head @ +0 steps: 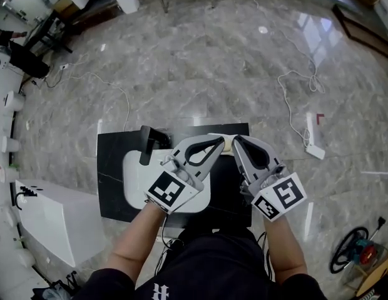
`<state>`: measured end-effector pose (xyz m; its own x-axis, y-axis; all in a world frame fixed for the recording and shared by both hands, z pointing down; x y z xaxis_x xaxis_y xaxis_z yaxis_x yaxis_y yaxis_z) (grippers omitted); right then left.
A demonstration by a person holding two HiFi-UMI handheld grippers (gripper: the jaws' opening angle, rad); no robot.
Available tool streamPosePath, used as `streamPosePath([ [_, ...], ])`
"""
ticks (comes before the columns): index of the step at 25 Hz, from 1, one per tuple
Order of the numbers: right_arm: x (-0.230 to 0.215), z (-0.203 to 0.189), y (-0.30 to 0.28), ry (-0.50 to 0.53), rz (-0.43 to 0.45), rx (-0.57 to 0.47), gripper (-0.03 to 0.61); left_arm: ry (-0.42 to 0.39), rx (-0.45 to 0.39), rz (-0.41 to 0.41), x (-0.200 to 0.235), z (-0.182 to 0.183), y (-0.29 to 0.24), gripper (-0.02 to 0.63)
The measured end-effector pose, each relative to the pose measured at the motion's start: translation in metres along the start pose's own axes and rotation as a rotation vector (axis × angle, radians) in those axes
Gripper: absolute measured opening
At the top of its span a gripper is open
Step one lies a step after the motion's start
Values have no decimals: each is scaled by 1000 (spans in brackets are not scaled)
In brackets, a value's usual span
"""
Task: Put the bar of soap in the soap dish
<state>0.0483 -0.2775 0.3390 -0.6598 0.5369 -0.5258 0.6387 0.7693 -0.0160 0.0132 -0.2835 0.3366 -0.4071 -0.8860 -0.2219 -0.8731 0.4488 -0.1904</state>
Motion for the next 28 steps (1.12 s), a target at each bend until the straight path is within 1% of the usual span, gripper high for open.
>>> streamPosePath([
  [9,56,15,0,73,46,-5,9,93,-66,129,4,45,49,7],
  [13,70,19,-5,118,45,5,8,98,-82,177,10,54,63,8],
  [15,75,21,-7,130,42,8,8,102,-75,194,13,58,68,7],
  [19,84,23,-7,153,38,7,8,98,-100,204,11,65,75,7],
  [23,91,26,-6,163,41,5,8,83,-121,192,7,68,78,6],
  [28,95,29,-5,170,42,1,8,82,-125,189,6,71,79,7],
])
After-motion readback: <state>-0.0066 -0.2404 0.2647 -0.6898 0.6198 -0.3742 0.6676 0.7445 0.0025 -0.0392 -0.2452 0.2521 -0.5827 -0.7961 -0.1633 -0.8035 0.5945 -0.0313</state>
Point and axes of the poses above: the fingertips, and each gripper's own axes: y backward along the fingers, x to its left, z out of its top, the point moved 1 cm from there along y, backward along the fingers, and after that the axes turned 12 degrees about -y, right-handed, at the moved point
